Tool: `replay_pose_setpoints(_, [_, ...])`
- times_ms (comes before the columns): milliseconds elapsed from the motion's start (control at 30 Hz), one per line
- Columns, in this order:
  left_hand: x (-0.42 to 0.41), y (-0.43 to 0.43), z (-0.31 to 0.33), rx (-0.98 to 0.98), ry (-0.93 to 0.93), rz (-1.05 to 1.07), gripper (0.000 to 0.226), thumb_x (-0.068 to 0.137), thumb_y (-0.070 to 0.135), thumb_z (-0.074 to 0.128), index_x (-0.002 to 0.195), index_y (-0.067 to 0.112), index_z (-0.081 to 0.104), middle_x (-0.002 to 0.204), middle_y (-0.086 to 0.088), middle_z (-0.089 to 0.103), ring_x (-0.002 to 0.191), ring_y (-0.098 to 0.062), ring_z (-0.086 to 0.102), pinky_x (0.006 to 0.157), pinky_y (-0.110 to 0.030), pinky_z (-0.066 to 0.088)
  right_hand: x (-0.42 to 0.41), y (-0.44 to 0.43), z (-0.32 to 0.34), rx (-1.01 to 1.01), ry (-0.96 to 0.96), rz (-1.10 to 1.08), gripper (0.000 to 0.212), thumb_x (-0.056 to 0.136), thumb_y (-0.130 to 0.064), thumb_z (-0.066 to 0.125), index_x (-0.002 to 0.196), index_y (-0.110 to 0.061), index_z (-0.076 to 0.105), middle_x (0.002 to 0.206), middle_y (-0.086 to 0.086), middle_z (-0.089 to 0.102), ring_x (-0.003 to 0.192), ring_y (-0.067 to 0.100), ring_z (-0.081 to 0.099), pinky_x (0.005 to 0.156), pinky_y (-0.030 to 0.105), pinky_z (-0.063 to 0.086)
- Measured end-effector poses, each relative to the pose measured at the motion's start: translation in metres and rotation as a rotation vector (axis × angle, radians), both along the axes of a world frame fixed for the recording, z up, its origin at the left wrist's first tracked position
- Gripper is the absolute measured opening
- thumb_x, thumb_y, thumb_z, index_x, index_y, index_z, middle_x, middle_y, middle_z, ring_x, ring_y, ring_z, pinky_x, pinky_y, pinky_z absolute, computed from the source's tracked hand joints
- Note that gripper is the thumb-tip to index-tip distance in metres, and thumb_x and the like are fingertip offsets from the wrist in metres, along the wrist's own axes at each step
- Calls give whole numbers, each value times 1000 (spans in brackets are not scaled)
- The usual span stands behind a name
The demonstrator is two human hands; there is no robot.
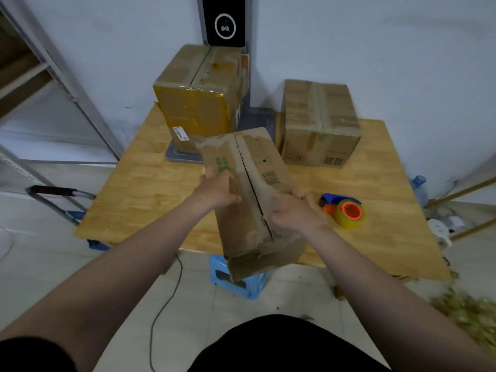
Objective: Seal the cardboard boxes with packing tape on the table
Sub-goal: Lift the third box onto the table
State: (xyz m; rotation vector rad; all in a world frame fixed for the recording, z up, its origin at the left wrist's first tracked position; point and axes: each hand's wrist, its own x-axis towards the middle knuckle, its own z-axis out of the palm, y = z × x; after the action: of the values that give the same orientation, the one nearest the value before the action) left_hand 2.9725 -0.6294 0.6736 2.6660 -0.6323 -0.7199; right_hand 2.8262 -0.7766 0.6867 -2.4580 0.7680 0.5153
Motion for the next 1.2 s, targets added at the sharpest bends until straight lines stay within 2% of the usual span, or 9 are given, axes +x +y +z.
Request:
replay_pose_setpoints(100, [37,-11,-6,-16,-132,-44,63,91,48,71,145,32,41,156,-7,28,152,-36,12,114,-61,34,24,17,-6,-5,-1,61,80,80,-69,61,149,-37,37,158,6,15,144,44,6,109,75,18])
replay_pose_setpoints(167, [62,-20,-8,-2,-214,-102,69,91,50,70,149,37,36,160,-7,21,154,-34,9,115,-67,29,39,31,-7,-14,2,94,84,77,-75,62,148,-41,36,159,5,14,146,44,3,103,84,11])
replay_pose_setpoints(267, [99,-30,-13,25,-283,-150,68,91,53,69,149,42,36,164,-6,22,156,-33,8,114,-75,21,60,49,-13,-1,23,103,94,70,-81,64,148,-39,31,162,7,6,147,50,-8,98,89,3])
replay_pose_setpoints(433, [144,-33,-24,138,-206,-232,58,95,56,63,147,45,39,172,2,-2,157,-30,-14,117,-75,7,74,65,-34,-84,74,106,116,63,-84,67,153,-32,16,165,9,-8,142,57,-24,93,91,-2])
replay_pose_setpoints(533, [160,-27,-32,102,-114,-196,57,90,64,64,141,53,39,172,2,-1,157,-30,-10,118,-72,12,76,66,-42,-109,89,126,115,64,-82,68,152,-32,11,165,9,-11,141,58,-26,93,92,-2])
replay_pose_setpoints(700, [162,-17,-36,46,-103,-126,61,85,69,66,137,51,42,162,1,16,153,-31,10,115,-65,29,78,49,-39,-63,119,159,109,66,-72,75,149,-33,15,164,5,-11,141,55,-28,95,91,-3])
replay_pose_setpoints(867, [149,-6,-34,89,-96,21,60,90,70,57,143,47,39,154,-7,20,148,-34,15,112,-61,33,68,-4,-31,-39,94,145,92,73,-58,72,146,-57,16,164,-11,-14,146,48,-24,100,87,-6])
replay_pose_setpoints(1033, [108,-9,-39,58,-36,149,58,90,68,60,139,44,41,149,-9,23,139,-40,25,109,-59,34,56,-45,-29,-173,153,53,90,85,-31,60,148,-66,5,167,-5,-16,148,48,-19,101,87,-5])
replay_pose_setpoints(1200, [63,-36,-39,68,-39,143,64,90,66,62,142,35,39,152,-13,22,138,-46,28,105,-55,41,45,-79,-32,-259,89,-32,82,94,-16,51,150,-62,14,169,-1,-8,149,49,-16,102,86,3])
